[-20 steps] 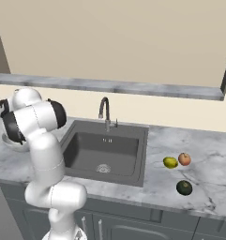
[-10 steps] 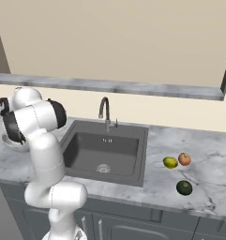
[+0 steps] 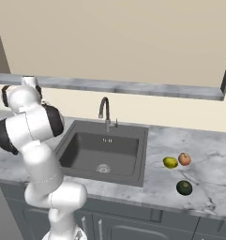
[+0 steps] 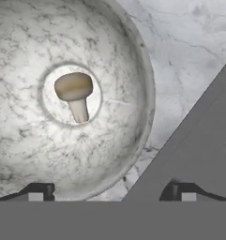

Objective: There is a mixed pile of frozen fruits and vegetables on the counter. Locate all the frozen vegetables and place the items in a bowl on the counter. Take all the frozen fruits and defrost them in a running sink.

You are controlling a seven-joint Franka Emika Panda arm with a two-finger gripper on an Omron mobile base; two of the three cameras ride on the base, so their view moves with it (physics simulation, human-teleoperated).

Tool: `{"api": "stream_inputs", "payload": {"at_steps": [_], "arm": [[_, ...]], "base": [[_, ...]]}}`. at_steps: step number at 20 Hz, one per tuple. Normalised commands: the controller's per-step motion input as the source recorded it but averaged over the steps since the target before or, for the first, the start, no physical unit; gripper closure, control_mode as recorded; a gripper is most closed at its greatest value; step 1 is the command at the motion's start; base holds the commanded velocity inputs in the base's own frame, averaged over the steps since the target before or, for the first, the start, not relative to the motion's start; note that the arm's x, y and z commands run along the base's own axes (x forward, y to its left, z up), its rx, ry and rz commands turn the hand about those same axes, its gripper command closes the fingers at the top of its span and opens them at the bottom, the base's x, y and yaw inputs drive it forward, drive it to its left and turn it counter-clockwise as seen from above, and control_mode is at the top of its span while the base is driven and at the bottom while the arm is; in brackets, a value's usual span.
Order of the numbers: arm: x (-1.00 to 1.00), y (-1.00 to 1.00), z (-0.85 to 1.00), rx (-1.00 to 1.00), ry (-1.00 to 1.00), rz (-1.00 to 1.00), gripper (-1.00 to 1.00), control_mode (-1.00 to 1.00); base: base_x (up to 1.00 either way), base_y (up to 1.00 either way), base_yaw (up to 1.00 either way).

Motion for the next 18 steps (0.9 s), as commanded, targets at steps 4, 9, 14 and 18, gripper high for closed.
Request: {"api": "stream_inputs", "payload": {"at_steps": [4,9,14,18], "arm": [[-0.65,-0.60,0.00,0.00,-0.09,0.03,-1.00,-1.00],[-0.49,-0.68,0.16,0.00,0.03,0.00,-1.00,-1.00],[-0.37,-0.77,0.16,0.00,0.07,0.00,-1.00,-1.00],[-0.40,-0.76,0.19,0.00,0.07,0.00,-1.00,-1.00]], "base": [[0.00,0.00,0.00],[0.00,0.00,0.00],[0.00,0.00,0.00],[0.00,0.00,0.00]]}}
